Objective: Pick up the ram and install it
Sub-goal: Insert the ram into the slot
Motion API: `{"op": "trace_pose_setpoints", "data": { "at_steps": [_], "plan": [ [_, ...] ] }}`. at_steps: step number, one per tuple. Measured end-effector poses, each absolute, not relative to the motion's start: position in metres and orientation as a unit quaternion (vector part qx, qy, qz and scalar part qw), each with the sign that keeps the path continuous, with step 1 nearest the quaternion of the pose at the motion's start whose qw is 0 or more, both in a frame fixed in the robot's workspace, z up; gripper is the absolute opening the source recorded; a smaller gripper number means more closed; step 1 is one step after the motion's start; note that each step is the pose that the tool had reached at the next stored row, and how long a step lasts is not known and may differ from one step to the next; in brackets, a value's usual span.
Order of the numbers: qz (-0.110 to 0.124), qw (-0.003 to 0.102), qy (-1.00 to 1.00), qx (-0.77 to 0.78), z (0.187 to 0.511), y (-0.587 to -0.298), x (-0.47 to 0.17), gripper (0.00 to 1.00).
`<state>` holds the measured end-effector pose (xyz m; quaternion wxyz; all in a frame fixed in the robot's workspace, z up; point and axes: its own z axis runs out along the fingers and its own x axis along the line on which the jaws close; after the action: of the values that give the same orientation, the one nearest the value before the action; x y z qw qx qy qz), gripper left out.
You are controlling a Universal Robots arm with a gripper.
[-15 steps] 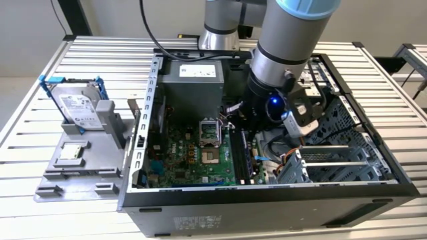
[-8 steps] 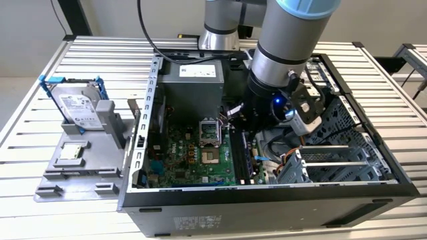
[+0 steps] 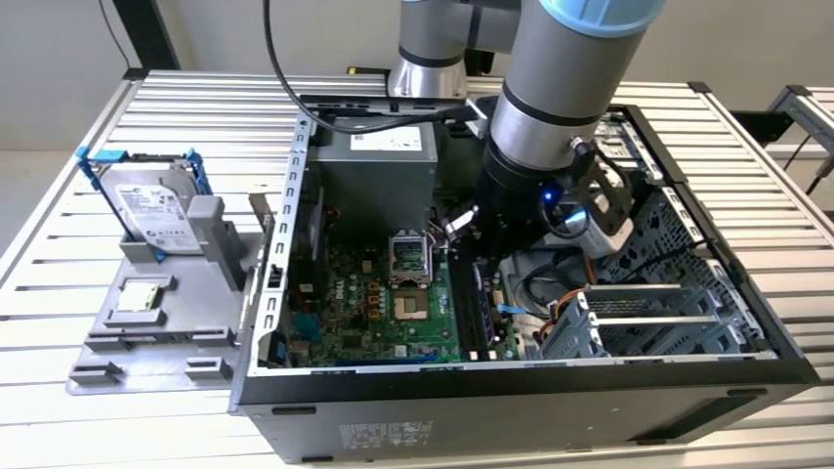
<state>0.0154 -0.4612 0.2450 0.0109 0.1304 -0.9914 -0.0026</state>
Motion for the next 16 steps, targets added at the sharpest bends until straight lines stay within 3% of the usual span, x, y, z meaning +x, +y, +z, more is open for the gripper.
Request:
{"op": "trace_pose_setpoints", "data": {
  "at_steps": [16],
  "plan": [
    [-0.001,0.010,-0.963,0.271,0.2453,-0.4612,0.0155,0.00]
  ]
}}
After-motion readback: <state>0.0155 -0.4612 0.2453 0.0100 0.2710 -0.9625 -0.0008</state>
